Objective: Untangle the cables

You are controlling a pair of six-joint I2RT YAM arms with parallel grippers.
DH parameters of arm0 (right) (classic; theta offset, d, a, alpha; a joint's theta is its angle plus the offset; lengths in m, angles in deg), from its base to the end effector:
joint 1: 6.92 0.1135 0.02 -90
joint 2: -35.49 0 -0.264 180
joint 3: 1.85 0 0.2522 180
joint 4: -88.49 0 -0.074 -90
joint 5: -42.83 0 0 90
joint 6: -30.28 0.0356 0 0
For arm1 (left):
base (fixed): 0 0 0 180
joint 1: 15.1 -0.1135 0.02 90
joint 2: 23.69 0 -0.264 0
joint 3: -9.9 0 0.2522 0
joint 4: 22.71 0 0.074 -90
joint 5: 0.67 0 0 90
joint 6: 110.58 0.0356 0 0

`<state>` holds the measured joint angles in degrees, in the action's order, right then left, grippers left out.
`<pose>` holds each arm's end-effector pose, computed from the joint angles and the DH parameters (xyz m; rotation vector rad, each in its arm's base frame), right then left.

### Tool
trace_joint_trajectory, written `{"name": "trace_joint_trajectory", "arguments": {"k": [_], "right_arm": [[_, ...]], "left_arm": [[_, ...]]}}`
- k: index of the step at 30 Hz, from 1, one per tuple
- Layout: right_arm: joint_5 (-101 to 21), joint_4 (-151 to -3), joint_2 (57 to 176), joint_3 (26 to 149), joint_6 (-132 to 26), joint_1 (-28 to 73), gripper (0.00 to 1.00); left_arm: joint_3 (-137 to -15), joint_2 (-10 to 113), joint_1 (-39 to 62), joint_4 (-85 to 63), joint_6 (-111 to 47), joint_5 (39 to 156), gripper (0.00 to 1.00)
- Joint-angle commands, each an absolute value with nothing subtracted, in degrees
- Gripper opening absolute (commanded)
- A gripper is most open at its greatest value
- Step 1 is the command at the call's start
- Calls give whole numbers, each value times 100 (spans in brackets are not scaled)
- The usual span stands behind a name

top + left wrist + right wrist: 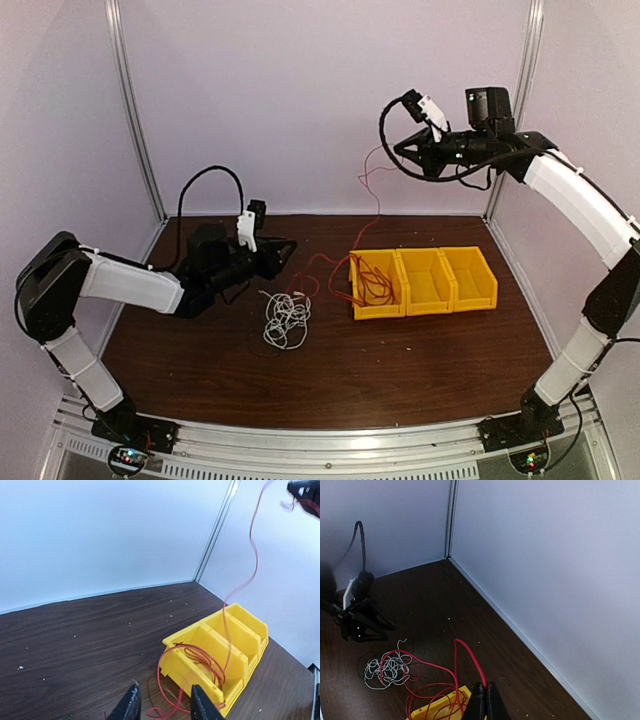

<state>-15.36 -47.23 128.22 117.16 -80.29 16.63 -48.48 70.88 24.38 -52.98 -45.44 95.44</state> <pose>0.3206 0.1602 0.4566 -1.0409 1.5575 0.5572 0.2704 -0.2276 0.2165 0.3078 1.7341 -0.9240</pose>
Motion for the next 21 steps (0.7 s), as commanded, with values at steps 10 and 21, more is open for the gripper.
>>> {"name": "trace_joint_trajectory", "arguments": {"k": [10, 21], "right_arm": [[-1107, -4411, 14054, 11703, -8189, 2718, 0], [-1040, -4560, 13673, 12046, -8028, 2732, 0]], "left_arm": [[-5177, 6762, 2428, -4740, -4396, 9819, 44], [-5983, 8230, 2361, -4116, -4617, 9652, 59]]}}
